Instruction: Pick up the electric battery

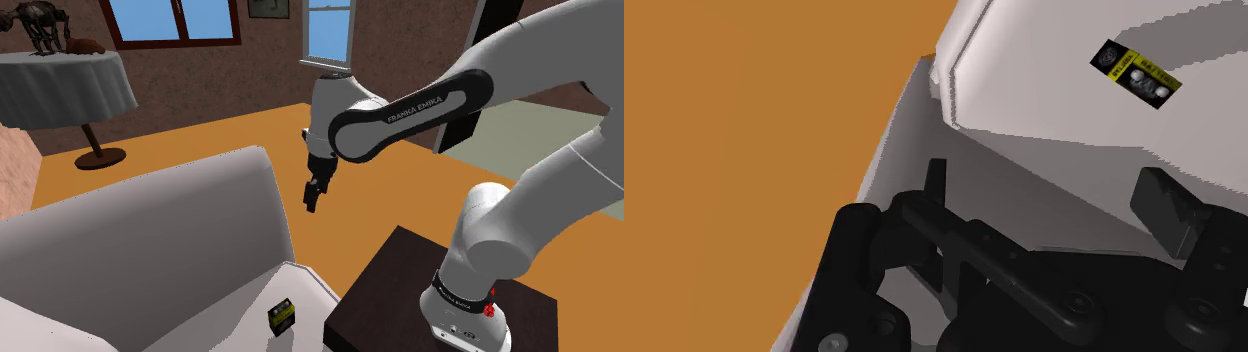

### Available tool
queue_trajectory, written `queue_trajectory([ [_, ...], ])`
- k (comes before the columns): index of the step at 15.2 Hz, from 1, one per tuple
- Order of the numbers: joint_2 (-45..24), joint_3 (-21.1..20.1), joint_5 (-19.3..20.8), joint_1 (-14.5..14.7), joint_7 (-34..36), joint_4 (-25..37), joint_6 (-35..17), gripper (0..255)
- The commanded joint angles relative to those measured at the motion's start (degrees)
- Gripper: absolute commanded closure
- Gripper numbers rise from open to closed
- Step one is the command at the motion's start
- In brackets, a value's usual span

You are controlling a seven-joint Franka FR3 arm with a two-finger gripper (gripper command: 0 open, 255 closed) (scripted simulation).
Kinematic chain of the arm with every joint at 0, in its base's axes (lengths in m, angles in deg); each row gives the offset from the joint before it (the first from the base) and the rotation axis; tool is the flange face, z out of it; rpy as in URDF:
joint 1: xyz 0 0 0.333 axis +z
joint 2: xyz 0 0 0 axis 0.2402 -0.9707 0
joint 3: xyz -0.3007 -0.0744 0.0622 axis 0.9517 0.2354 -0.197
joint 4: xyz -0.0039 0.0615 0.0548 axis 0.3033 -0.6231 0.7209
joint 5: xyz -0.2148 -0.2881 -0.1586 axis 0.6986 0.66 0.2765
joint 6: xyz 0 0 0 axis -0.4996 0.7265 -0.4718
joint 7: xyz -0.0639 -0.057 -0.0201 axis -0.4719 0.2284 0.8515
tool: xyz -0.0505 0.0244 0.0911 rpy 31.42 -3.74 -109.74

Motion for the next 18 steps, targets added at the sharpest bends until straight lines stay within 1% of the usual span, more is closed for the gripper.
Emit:
queue_trajectory([
  [1,-2.8,-0.7,-0.2,1.2,-1.2,-1.3,-3.6,0],
  [7,-13.4,-3.5,-0.2,4.3,-3.8,-2.1,-13.6,0],
  [11,-21.1,-5.5,1.0,6.0,-4.8,-1.7,-19.9,0],
  [15,-29.3,-7.3,3.8,7.4,-4.7,-0.6,-25.8,0],
  [18,-35.6,-8.1,7.5,8.7,-3.6,0.8,-29.8,0],
])
